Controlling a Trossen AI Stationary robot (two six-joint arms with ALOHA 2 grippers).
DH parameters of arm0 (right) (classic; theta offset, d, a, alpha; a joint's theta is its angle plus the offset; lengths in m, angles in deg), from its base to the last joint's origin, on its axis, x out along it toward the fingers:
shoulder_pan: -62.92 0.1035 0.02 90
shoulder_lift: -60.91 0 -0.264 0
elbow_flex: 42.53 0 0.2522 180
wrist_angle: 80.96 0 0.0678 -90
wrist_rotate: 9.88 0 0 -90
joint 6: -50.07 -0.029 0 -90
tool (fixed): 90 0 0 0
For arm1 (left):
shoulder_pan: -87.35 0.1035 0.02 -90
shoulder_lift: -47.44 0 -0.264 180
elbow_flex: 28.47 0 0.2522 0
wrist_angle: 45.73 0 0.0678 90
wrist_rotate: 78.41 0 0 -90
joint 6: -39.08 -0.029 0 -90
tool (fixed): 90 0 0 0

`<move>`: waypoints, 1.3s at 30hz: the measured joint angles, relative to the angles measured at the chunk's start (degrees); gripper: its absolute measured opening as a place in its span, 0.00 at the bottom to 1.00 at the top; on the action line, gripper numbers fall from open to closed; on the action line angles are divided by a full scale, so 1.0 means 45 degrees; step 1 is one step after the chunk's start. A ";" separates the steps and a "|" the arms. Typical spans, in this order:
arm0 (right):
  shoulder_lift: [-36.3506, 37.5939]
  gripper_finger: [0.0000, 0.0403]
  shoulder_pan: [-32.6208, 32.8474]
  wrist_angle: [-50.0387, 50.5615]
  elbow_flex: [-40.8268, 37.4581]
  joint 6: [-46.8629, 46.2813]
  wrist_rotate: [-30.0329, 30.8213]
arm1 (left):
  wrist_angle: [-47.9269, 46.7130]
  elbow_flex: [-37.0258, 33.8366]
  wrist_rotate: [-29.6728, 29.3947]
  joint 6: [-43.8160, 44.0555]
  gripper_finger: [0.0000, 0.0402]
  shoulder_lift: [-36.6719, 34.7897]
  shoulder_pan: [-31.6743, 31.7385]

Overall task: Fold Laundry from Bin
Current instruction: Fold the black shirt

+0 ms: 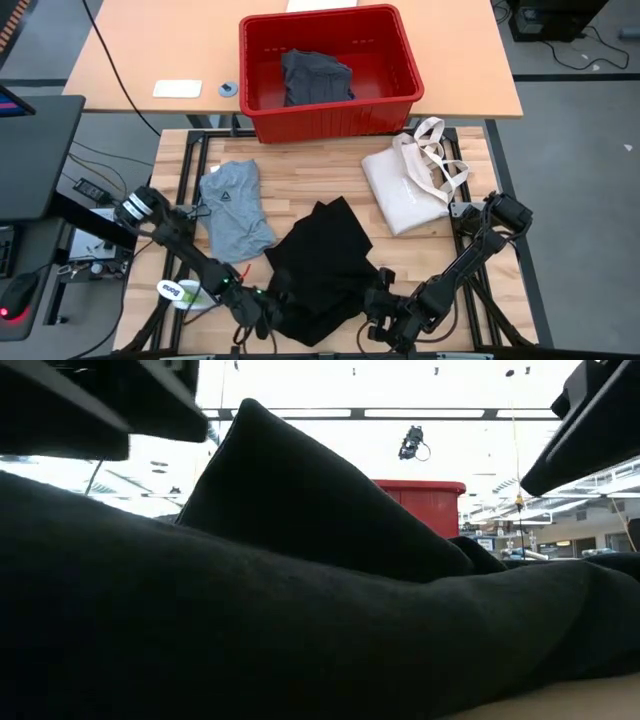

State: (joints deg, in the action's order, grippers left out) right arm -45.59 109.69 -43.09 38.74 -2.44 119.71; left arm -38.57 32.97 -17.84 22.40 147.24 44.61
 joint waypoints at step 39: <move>-0.0262 0.40 -0.1952 1.1018 -0.1188 -0.5202 -0.2721 | -0.0154 0.3605 -0.0987 -0.2445 0.37 0.2213 0.0826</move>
State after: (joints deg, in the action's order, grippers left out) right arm -46.77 100.90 6.49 33.39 -25.85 107.47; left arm -39.27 49.19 -22.28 11.40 157.20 48.33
